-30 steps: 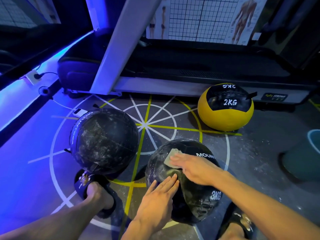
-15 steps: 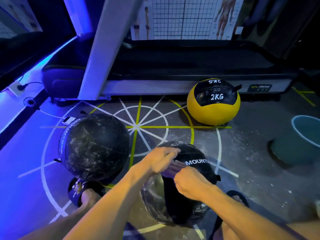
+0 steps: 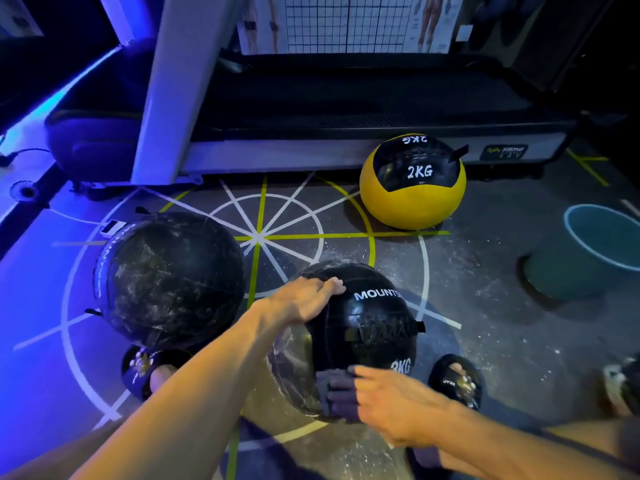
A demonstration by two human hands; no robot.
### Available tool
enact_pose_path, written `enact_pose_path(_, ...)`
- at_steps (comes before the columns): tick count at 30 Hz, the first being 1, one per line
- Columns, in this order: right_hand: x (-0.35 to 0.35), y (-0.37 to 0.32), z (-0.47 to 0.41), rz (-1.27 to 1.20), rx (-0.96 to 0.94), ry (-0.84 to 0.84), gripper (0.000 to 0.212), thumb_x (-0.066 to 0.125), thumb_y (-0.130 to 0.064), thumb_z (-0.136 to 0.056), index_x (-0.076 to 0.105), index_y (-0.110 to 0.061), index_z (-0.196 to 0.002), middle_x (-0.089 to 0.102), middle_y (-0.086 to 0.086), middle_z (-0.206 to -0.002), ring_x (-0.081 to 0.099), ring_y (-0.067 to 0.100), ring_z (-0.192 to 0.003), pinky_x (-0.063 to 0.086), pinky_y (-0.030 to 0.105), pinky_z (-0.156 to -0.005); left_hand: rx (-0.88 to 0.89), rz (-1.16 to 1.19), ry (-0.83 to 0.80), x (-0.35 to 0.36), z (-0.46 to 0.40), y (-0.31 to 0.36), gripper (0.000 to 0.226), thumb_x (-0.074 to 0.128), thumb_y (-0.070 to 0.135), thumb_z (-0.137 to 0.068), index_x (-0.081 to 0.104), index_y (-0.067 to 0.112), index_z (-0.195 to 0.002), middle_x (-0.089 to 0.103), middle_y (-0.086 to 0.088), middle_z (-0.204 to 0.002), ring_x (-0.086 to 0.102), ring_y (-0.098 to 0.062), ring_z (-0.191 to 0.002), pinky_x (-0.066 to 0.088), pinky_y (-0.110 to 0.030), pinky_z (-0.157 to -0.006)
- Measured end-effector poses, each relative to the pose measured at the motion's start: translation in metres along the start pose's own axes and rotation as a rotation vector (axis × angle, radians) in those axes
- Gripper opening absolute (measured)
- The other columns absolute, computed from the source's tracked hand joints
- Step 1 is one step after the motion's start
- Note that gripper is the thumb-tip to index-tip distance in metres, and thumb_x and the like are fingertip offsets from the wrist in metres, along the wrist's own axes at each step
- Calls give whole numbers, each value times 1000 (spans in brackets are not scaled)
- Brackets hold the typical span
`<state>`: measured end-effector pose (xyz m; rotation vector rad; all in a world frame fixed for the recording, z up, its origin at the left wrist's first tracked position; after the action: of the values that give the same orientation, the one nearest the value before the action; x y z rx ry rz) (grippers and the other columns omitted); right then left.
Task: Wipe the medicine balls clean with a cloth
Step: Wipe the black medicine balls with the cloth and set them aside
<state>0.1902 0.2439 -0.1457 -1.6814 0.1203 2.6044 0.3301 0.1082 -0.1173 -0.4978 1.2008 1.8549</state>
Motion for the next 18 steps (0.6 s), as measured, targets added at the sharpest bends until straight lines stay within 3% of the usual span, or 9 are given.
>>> enact_pose_path(1, 4, 10, 3, 45, 32, 39, 42, 42, -29, -87, 70, -31, -117, 70, -10, -121, 54, 15, -132, -2, 37, -128, 0, 6, -17, 2, -2, -2, 57, 12, 57, -109, 48, 42, -149, 38, 5, -163, 31, -21, -151, 20, -35, -122)
enact_pose_path(5, -33, 42, -11, -28, 286, 281, 34, 49, -28, -83, 77, -24, -103, 74, -8, -114, 62, 17, -127, 22, 37, -121, -30, 33, -20, -4, -16, -11, 75, 7, 72, -94, 51, 43, -148, 38, 6, -163, 31, -20, -151, 20, -37, -122)
enact_pose_path(8, -25, 17, -44, -169, 312, 363, 41, 45, -24, -96, 67, -19, -130, 64, -3, -138, 50, 18, -138, 28, 36, -121, -32, 56, -29, -11, -16, -13, 68, 10, 65, -102, 55, 39, -146, 39, 11, -162, 30, -16, -151, 17, -31, -119)
enact_pose_path(10, -23, 0, -50, -180, 221, 395, 41, 48, -21, -97, 64, -18, -134, 62, -1, -142, 44, 18, -144, 29, 36, -123, -38, 69, -43, -12, -12, -15, 61, 10, 57, -108, 54, 39, -147, 37, 11, -163, 28, -15, -152, 14, -31, -120)
enact_pose_path(13, -39, 8, -54, -152, 186, 407, 41, 46, -23, -94, 72, -17, -125, 69, 0, -131, 56, 20, -134, 43, 37, -114, -62, 100, -49, -8, -9, -20, 60, 10, 59, -107, 54, 44, -146, 34, 9, -165, 26, -17, -153, 11, -35, -123)
enact_pose_path(15, -51, 26, -71, -90, 272, 361, 44, 44, -24, -84, 77, -15, -113, 75, 5, -119, 63, 23, -126, 50, 39, -107, -57, 147, -54, -5, -11, -17, 61, 11, 60, -107, 56, 42, -144, 36, 11, -164, 27, -16, -153, 11, -35, -123)
enact_pose_path(18, -65, 41, -92, -42, 429, 310, 47, 37, -22, -82, 80, -12, -100, 78, 8, -100, 70, 25, -114, 49, 40, -109, -40, 142, -52, -5, -13, -7, 61, 11, 57, -108, 57, 38, -145, 38, 12, -162, 28, -15, -152, 12, -32, -122)
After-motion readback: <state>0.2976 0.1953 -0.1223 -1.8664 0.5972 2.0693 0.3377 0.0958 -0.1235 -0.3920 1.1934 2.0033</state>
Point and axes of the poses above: each hand's wrist, its own z-axis away from the middle knuckle, its own x-axis out of the palm, y = z × x, the point moved 10 cm from there along -z, towards the middle knuckle
